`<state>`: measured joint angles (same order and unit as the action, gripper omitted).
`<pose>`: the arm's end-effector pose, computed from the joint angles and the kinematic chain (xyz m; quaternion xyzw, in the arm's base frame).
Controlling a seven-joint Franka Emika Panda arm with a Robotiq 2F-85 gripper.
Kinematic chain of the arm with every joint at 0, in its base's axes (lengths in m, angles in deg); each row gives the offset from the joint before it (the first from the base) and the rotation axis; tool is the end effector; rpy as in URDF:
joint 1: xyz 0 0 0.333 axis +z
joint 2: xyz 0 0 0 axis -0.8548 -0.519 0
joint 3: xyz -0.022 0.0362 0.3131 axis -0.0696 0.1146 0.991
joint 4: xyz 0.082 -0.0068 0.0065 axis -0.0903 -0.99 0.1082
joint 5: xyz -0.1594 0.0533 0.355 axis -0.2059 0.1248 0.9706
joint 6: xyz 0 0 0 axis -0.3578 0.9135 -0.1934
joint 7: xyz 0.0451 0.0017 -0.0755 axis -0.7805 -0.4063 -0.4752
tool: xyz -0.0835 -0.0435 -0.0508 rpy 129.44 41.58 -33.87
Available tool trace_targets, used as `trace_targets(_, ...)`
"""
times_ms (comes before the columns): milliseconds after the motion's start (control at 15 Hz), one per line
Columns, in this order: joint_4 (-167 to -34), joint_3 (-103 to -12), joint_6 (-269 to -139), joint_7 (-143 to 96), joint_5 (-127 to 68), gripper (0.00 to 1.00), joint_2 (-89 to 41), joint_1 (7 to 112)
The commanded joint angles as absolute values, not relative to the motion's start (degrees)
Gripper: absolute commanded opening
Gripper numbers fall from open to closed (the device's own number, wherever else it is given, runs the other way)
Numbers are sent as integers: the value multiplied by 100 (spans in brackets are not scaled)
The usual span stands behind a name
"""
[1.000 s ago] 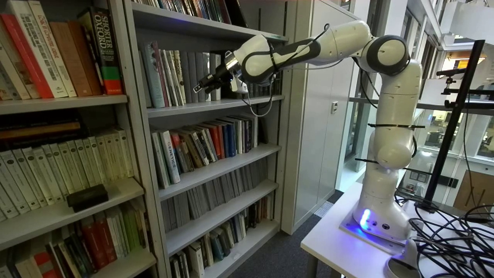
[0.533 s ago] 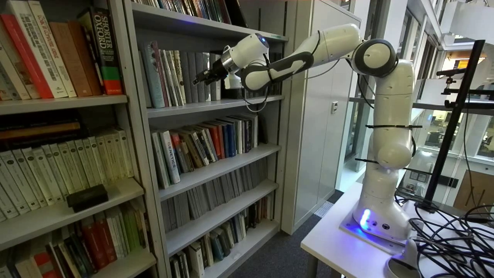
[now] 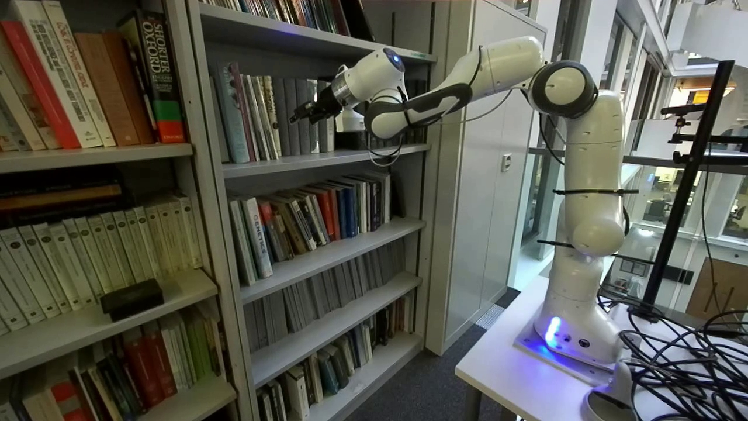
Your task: Pick up the small book from the shelf and move it to the right.
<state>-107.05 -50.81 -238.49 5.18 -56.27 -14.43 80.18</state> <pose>0.5736 0.2936 0.6338 -0.8363 -0.1200 -0.5261 0.0970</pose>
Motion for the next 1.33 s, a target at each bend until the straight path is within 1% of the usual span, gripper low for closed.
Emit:
trace_targets(0,-10703,-5085,-23849,518,-5627,100,-1446,8018)
trace_targets(600,-10366,-4736,-23837,-125,-5705,100,-1910,8248)
trace_targets(1267,-9162,-5122,-23787,55,-6449,100,-2528,8376)
